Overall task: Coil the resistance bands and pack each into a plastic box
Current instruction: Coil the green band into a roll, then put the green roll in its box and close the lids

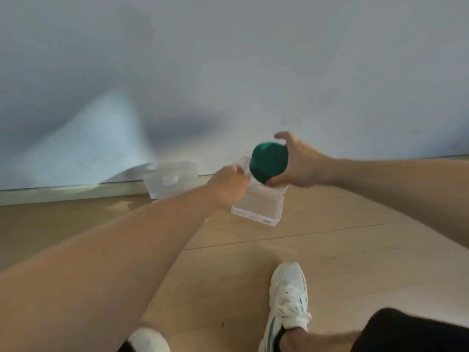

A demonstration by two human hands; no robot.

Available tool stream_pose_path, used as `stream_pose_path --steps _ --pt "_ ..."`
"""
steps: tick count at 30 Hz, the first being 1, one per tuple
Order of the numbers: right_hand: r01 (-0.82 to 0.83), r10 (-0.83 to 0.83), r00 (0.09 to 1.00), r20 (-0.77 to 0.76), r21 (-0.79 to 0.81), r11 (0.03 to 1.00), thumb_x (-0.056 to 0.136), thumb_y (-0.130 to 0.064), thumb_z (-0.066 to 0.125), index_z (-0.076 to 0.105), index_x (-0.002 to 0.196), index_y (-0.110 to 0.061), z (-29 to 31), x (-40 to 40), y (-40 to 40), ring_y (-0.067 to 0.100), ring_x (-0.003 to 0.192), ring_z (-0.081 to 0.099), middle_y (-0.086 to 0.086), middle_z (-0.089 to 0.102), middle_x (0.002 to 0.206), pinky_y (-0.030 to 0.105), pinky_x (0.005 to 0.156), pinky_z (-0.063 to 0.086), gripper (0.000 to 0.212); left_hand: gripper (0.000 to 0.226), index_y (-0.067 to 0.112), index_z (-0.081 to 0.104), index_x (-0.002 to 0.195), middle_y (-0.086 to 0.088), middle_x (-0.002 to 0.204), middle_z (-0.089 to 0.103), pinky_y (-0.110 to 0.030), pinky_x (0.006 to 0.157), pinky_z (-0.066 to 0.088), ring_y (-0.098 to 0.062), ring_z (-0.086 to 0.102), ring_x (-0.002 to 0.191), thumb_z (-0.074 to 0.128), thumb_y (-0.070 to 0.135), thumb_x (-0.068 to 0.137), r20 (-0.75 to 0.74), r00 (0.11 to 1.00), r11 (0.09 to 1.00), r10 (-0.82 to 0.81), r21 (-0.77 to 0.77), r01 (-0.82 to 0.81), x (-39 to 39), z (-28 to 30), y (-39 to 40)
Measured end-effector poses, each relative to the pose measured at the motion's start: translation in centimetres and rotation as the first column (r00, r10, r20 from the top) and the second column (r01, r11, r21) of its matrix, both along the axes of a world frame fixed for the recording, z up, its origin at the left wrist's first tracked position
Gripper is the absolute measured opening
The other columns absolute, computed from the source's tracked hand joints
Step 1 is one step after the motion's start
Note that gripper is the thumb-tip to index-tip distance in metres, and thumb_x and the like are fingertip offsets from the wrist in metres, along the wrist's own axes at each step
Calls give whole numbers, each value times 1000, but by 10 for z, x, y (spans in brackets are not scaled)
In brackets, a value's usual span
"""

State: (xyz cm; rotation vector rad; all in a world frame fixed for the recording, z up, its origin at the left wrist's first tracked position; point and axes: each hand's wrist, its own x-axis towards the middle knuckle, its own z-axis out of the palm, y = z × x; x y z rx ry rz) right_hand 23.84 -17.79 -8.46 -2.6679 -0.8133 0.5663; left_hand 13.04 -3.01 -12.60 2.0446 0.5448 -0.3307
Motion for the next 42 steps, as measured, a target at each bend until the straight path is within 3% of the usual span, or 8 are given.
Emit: stream_pose_path --steps 3,8,12,17,33,36,39,42 --pt "-48 46 999 -18 -135 990 61 -47 88 31 135 -27 -66 30 6 24 101 52 3 52 118 29 68 49 96 56 11 39 153 -10 145 53 -30 87 44 -27 56 124 57 19 100 -227 945 948 -234 163 274 23 -72 10" --pt "86 -126 963 -237 -171 982 59 -48 88 38 118 -28 -177 55 8 22 100 57 2 53 115 39 80 61 80 73 25 29 159 -9 157 43 -36 92 52 -30 58 122 64 13 95 -261 933 933 -248 196 302 65 -162 14" --pt "267 -284 882 -377 -97 959 55 -47 88 40 116 -30 -234 60 8 22 104 55 1 51 115 36 84 60 79 61 22 43 153 -5 153 48 -40 102 51 -31 57 127 61 12 95 -291 911 890 -293 265 371 77 -204 17" --pt "399 -372 849 -375 -7 917 63 -41 89 41 122 -26 -259 63 10 22 105 54 -1 46 114 40 90 56 77 16 15 70 110 -3 107 66 -42 86 56 -27 66 99 62 20 97 -233 930 836 -285 414 360 61 -235 12" --pt "62 -152 961 -233 -351 934 66 -58 85 32 140 -14 -291 36 24 32 127 41 9 43 137 43 106 42 101 20 24 78 111 2 118 69 -21 75 43 -14 65 101 63 31 100 -110 935 886 -336 299 354 36 -248 -8" --pt "-138 22 975 -223 -524 840 75 -76 64 59 117 -14 -266 60 28 26 109 57 6 60 120 39 96 46 74 17 24 79 107 2 113 72 -18 66 37 -11 62 89 67 32 97 -118 946 899 -300 295 322 37 -252 -9" --pt "176 -173 984 37 -319 931 91 -59 54 61 87 -20 -231 84 25 15 70 56 -2 65 87 28 62 44 40 15 26 79 104 2 112 72 -25 74 46 -15 67 94 69 34 96 -129 947 895 -294 311 320 38 -252 -9" --pt "590 -578 806 -128 102 801 98 -51 50 57 120 -21 -224 116 11 19 92 58 -3 62 108 33 77 47 38 16 29 78 105 6 115 72 -29 79 52 -15 68 99 68 38 96 -150 933 863 -327 356 359 39 -252 -8"
